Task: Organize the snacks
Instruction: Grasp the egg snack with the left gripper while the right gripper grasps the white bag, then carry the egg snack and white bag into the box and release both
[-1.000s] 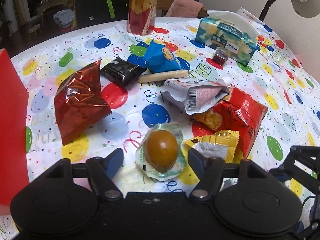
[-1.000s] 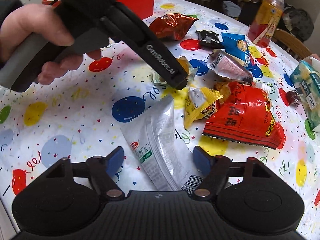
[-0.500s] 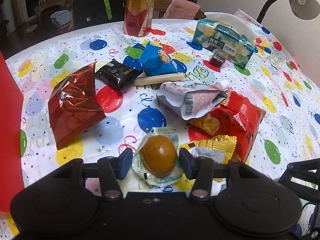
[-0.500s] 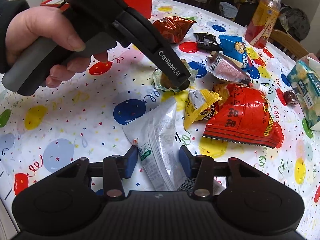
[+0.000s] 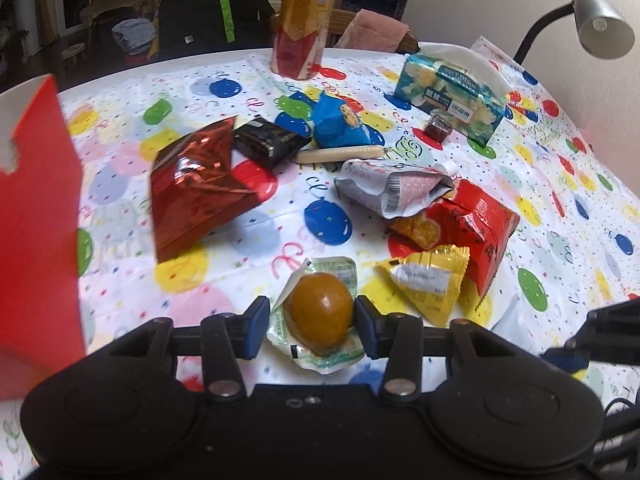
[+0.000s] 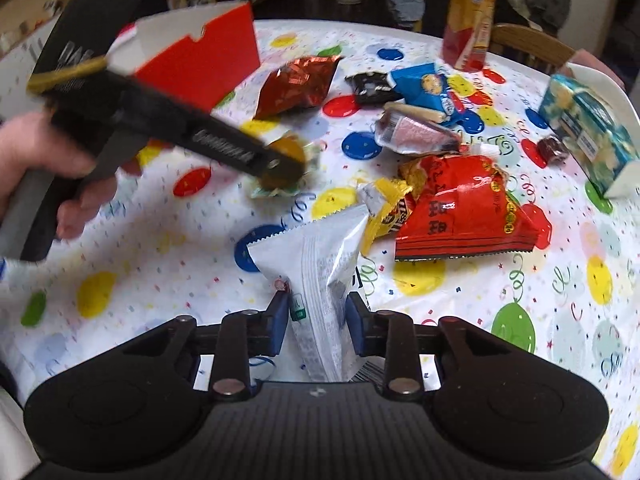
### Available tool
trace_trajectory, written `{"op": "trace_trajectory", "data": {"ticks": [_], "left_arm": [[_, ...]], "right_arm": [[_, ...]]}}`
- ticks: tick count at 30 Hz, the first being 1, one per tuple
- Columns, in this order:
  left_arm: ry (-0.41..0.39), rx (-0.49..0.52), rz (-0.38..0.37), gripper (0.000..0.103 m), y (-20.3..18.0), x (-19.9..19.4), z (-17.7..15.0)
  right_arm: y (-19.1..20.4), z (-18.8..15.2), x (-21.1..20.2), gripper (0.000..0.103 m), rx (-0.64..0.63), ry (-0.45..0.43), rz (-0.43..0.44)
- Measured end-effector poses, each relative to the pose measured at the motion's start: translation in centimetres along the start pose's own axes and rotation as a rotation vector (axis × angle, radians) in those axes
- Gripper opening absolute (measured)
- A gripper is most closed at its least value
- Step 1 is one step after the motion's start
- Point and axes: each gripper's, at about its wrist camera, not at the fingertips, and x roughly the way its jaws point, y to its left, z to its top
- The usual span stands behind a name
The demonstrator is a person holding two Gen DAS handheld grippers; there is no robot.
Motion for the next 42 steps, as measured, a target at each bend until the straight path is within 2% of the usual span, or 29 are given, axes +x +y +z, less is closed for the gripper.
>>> {"op": "trace_trajectory", "data": {"ticks": [9,16,28,42], "left_arm": [[-0.023,-0.051,-0.016,0.044,1.7,-4.4,-1.2],[-0.063,-0.072,-0.016,0.044,3.3,-8.5,-1.2],[-0.142,-0.124,0.036,0.044,8.2,-14.8,-0.9],[-0.233,-0.143,0.158,0.044,15.2,-20.1,0.6]], "right_arm": [[1.0,1.5,-2.9,0.028,0.102,-0.062,0.002],[3.0,3.9,-4.9,0.028,0.135,-0.114,0.036],[8.4,10.0,-6.0,0.028,0.103,-0.169,0.097],[15.5,18.5,-4.3,0.028,-0.024,-0.230,0.152]]}}
